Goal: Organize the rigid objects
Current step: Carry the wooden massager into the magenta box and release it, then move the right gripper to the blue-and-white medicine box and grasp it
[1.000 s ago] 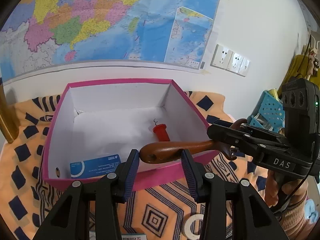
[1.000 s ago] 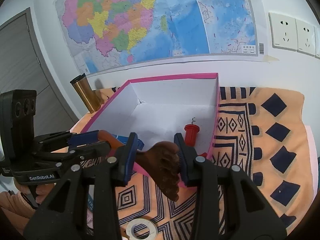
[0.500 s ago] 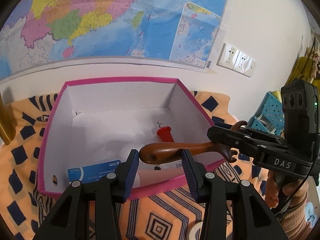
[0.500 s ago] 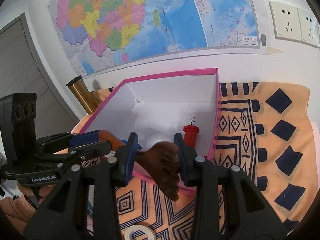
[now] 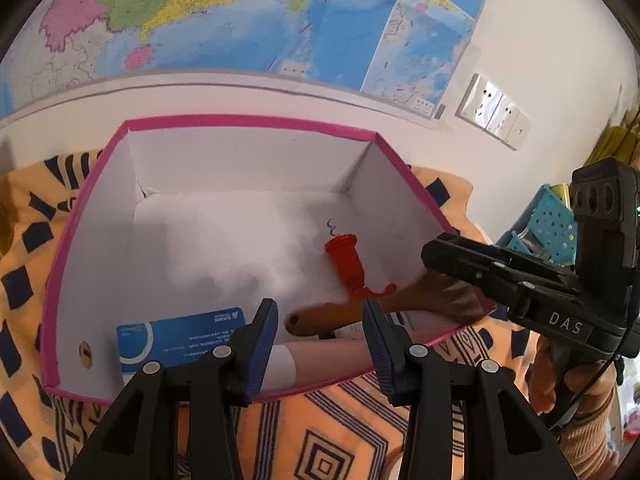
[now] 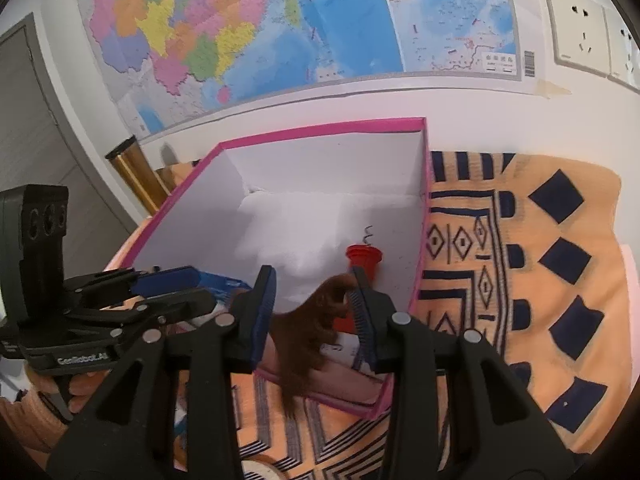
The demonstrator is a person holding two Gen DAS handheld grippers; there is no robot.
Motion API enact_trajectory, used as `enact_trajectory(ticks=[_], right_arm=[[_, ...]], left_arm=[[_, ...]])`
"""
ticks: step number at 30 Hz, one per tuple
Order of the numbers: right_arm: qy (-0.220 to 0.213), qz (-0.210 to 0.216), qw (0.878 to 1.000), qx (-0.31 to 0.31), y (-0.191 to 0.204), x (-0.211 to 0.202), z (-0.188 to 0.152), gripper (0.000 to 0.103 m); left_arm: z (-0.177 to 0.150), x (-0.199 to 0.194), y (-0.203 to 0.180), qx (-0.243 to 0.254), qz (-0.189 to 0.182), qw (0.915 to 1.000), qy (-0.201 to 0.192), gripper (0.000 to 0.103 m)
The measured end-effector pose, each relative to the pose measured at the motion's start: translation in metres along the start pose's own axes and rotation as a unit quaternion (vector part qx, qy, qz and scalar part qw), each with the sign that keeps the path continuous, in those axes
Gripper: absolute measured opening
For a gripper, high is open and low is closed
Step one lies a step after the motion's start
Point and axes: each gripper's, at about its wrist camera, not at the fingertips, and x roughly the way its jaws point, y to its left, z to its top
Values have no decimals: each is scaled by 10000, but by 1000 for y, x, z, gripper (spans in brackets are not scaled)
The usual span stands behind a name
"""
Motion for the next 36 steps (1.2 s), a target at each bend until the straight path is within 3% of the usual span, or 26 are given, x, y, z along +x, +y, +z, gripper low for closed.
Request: enact_trajectory(ticks=[9,16,20,28,36], right_arm=[[-207,-142,9997,56,-4,-18,-6,41],[-469,223,9984,-208,14,-59,-24,41],[-281,589,9971,-388,27,-69,-44,42],[421,745,9955,-413,37,-48,-94,42],[780,1114,9901,-355,55,-34,-119,42]], left_arm=[[-12,-26,-4,211,68,9989,-422,44],[-33,-65,-3,375,-16,9962,-789,49],[-50,-80,-2,429,61,9958,-808,50],[-86,-86,10,286,311,9975,-566,50],[-112,-88,46,-169,711,9968,-326,50]])
